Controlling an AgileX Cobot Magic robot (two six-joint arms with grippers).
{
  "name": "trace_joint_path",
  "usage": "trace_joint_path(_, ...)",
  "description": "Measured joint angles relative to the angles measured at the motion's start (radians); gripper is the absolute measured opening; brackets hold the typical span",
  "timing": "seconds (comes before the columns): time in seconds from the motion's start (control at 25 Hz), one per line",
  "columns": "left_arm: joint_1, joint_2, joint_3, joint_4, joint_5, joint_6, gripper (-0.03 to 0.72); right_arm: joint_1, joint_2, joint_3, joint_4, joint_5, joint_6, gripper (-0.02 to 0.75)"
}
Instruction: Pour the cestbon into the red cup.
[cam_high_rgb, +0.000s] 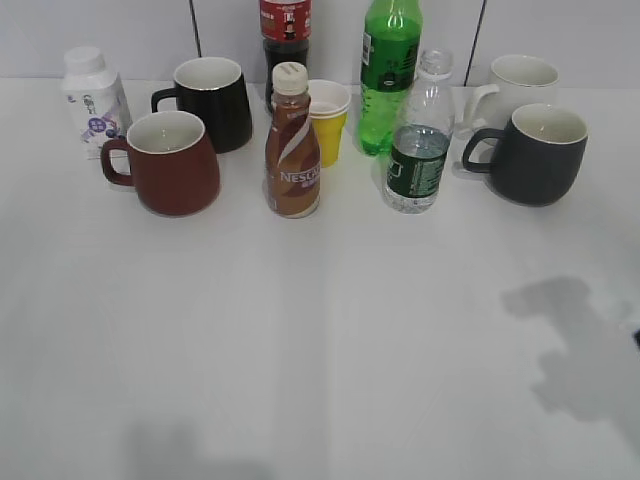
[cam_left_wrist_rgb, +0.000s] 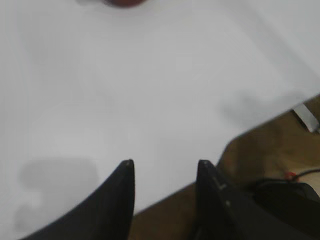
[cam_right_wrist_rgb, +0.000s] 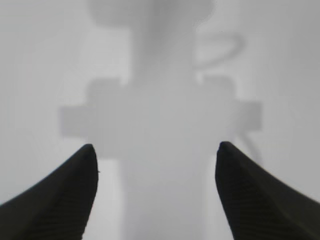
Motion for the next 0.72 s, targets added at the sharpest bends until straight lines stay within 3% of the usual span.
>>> trace_joint_path(0.2, 0.0, -0.064, 0.082, -0.07, 0.008, 0.0, 0.309, 0.0, -0.336, 0.0, 0.043, 0.194, -0.035, 0.547)
trace_joint_path(0.44, 0.0, -0.163, 0.091, -0.074, 0.005, 0.0, 0.309, 0.0, -0.742, 0.008, 0.093, 0.371, -0.038, 0.546)
trace_joint_path(0.72, 0.0, -0.197, 0.11, -0.066, -0.085, 0.0, 0.309, 0.0, -1.066, 0.021, 0.1, 0.414, -0.038, 0.545)
